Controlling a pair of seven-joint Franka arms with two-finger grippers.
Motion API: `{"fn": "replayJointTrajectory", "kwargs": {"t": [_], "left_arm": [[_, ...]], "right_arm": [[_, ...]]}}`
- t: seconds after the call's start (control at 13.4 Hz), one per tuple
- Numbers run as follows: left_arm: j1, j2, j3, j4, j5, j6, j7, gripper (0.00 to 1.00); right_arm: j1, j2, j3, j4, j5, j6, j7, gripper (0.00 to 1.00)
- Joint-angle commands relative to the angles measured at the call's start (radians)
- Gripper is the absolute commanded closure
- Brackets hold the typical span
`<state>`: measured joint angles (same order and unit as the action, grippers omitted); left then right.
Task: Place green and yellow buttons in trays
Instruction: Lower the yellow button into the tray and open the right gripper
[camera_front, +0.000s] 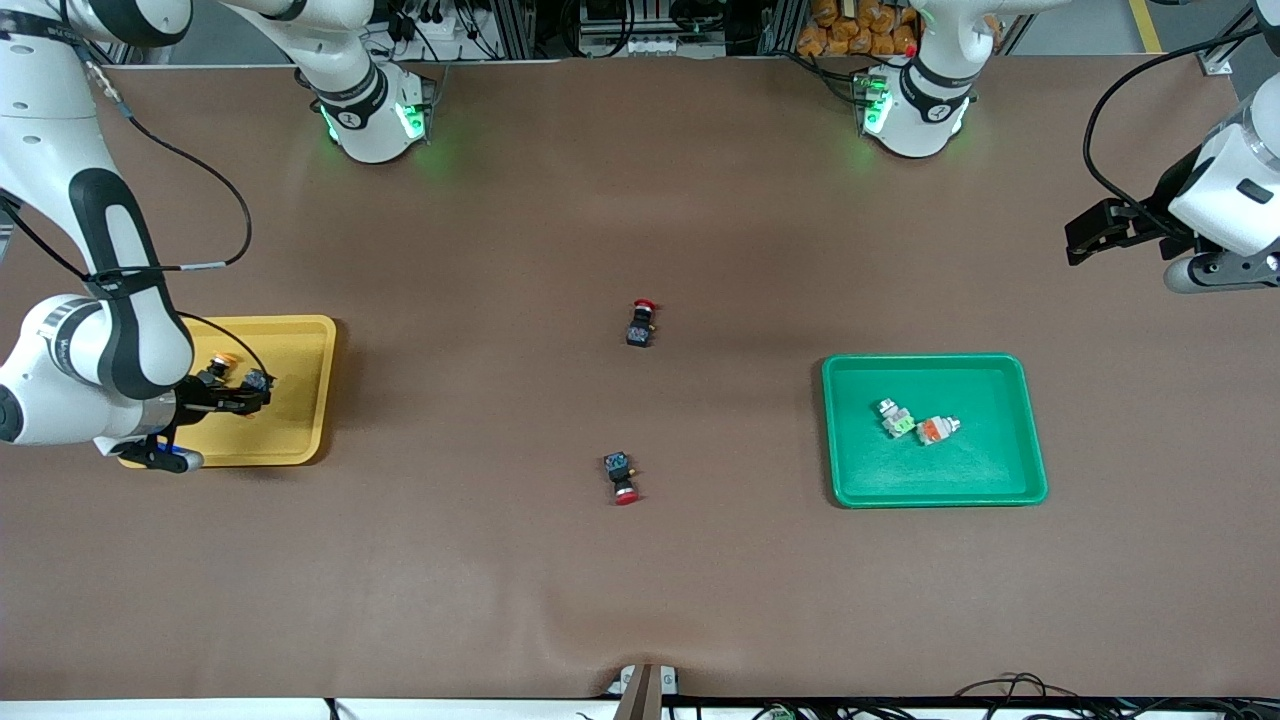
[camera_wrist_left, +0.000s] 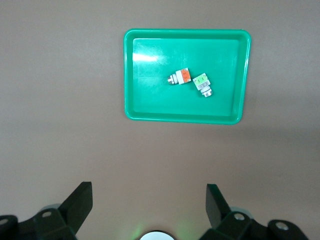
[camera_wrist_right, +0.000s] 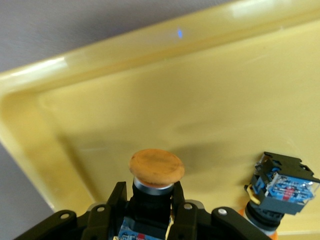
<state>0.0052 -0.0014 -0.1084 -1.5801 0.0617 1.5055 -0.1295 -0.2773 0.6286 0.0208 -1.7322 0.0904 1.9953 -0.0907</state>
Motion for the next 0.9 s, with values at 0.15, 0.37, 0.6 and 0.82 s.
{"fn": "replayJointTrajectory", "kwargs": {"t": [0.15, 0.37, 0.6, 0.82], "left_arm": [[0.010, -0.028, -0.005, -0.018, -0.016, 0.007, 0.022, 0.00], [0.009, -0.025, -0.005, -0.018, -0.016, 0.018, 0.022, 0.00], [0.009, -0.023, -0.005, -0.018, -0.016, 0.019, 0.022, 0.00], [0.009, -0.025, -0.005, -0.020, -0.016, 0.019, 0.022, 0.00]], "right_arm": [[-0.019, -0.030, 0.021, -0.121, -0.009, 0.118, -0.011, 1.00], [-0.007, -0.029, 0.021, -0.135, -0.009, 0.143, -0.006, 0.29], [-0.011, -0.030, 0.021, -0.101, -0.008, 0.129, -0.006, 0.00], [0.013, -0.029, 0.027, 0.040, -0.009, 0.005, 0.005, 0.00]]}}
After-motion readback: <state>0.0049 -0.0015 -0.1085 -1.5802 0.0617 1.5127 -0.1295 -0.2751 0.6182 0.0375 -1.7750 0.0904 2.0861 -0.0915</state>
